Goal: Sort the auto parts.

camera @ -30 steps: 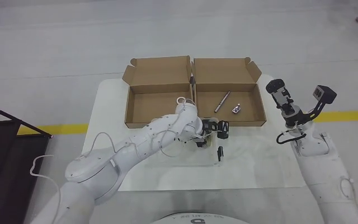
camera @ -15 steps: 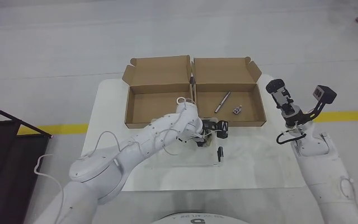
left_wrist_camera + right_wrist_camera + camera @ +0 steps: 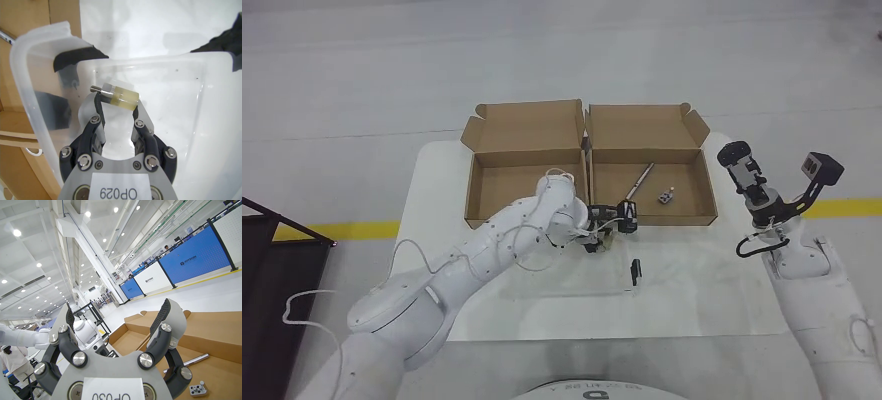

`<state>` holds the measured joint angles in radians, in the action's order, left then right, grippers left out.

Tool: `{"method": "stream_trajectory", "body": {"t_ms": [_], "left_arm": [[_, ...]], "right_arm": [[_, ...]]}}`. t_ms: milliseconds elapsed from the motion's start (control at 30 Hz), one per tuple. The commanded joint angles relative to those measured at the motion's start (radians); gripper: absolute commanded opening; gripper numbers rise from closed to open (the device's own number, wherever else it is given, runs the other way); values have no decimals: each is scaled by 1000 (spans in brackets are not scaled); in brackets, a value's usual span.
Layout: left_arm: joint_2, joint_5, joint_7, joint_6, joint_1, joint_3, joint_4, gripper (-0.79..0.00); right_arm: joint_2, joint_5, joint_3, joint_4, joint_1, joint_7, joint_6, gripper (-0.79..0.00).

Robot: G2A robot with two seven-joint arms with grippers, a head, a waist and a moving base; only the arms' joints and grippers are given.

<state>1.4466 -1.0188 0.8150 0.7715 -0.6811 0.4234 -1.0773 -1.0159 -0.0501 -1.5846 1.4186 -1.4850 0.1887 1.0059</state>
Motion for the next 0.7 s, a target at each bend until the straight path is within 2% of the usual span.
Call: {"method": "stream_trajectory", "body": {"t_ms": [0, 200, 400, 667], "left_arm": [[-26, 7, 0, 7, -26, 35, -29, -785], [-112, 21, 20, 41, -121, 164, -168, -785], [-197, 92, 10, 120, -264, 325, -344, -785], [-269, 325, -118, 239, -413, 524, -449, -785]], "right_arm": [[0, 0, 0, 0, 0, 0, 0, 0], [0, 0, 0, 0, 0, 0, 0, 0], [0, 0, 0, 0, 0, 0, 0, 0], [0, 0, 0, 0, 0, 0, 0, 0]]}}
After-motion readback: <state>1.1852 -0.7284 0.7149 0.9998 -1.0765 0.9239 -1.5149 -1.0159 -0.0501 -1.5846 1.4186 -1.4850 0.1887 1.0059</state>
